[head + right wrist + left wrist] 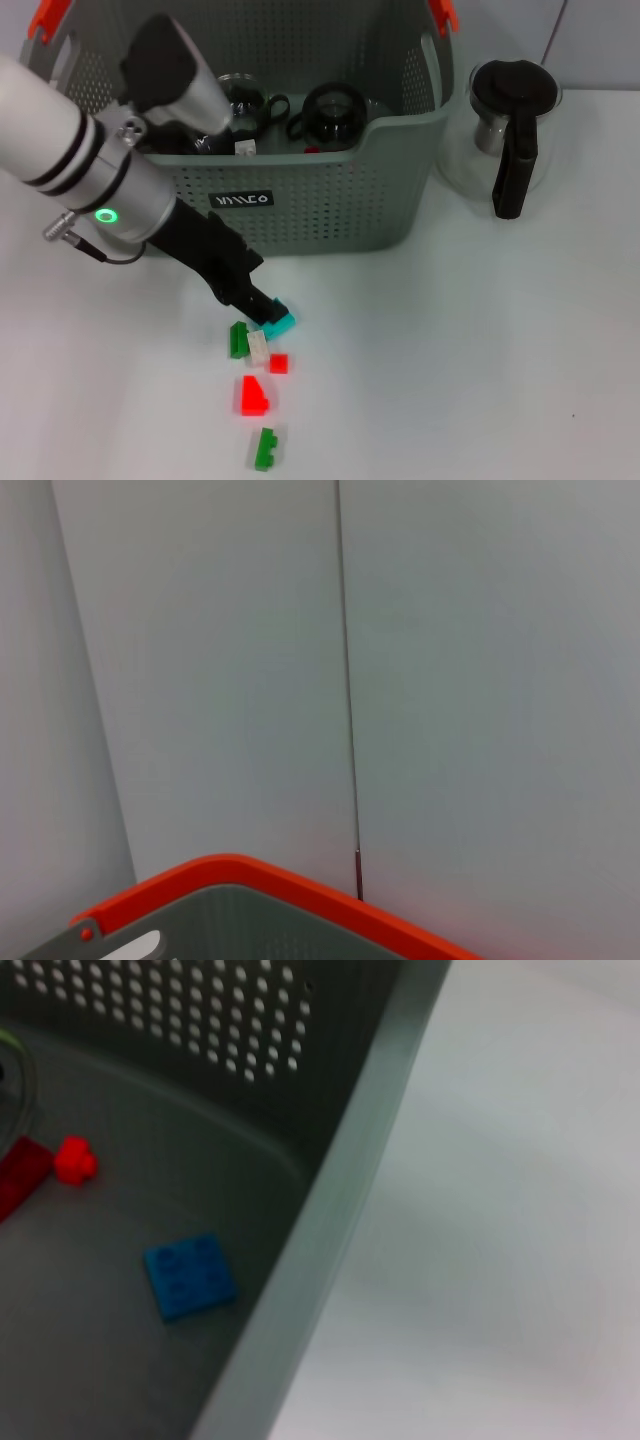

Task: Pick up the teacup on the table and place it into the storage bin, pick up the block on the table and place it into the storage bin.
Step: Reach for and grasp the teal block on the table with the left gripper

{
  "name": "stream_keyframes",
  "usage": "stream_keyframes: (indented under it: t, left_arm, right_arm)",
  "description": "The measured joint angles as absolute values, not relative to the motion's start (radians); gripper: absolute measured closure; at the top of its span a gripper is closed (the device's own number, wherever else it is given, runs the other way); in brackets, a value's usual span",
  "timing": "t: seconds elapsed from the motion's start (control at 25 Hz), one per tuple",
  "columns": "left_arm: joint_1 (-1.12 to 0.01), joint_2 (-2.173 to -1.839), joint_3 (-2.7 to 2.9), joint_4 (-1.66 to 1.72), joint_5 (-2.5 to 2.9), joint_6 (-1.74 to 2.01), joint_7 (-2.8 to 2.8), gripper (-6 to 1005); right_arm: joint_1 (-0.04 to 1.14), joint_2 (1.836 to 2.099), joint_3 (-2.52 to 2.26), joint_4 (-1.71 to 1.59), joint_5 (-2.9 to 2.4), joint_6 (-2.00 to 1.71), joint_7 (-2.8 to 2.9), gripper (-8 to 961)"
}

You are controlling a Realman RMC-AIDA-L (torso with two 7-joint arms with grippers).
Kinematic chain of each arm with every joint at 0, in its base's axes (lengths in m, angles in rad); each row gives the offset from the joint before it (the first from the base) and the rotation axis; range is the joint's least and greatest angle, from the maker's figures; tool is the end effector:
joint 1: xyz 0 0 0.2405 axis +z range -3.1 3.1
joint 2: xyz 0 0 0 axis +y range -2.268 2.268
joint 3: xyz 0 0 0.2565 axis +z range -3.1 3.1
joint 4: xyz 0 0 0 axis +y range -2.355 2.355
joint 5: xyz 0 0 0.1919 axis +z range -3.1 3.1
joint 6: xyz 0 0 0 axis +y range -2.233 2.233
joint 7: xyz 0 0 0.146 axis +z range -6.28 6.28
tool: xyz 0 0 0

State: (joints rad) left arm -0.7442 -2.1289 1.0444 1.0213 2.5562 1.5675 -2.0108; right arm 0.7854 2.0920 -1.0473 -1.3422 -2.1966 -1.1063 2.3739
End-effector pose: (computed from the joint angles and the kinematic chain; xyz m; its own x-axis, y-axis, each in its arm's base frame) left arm -0.1937 0.3516 -0.0198 0.8816 0.4372 -0.1777 0.4068 -0.8949 -0.1832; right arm 0.0672 0.4278 0.0683 0.8031 -0.2758 -0.5281 -0.5450 -0.6982 -0.4642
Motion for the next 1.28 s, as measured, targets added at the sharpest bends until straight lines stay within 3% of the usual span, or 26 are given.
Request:
stream_keyframes:
  t: [0.36,0.92,1.28]
  left_arm:
    - [-0.737,-2.168,1.19,1.123,2.609,1.601,-2.092,174]
    - [-0.732,-2.171,1.34,1.141,2.616,1.54,-2.262,175]
    - [-0.728,-2.171,1.359,1.117,2.618,1.514,-2.312,175]
  right_arm:
    - [0.782,2.088,-1.034,-1.329,-2.197,-1.106,2.353,54]
    - [0.777,2.093,-1.012,-1.317,-2.178,-1.113,2.291,53]
    - [0.763,2.083,-0.97,-1.33,-2.097,-1.237,2.192,54]
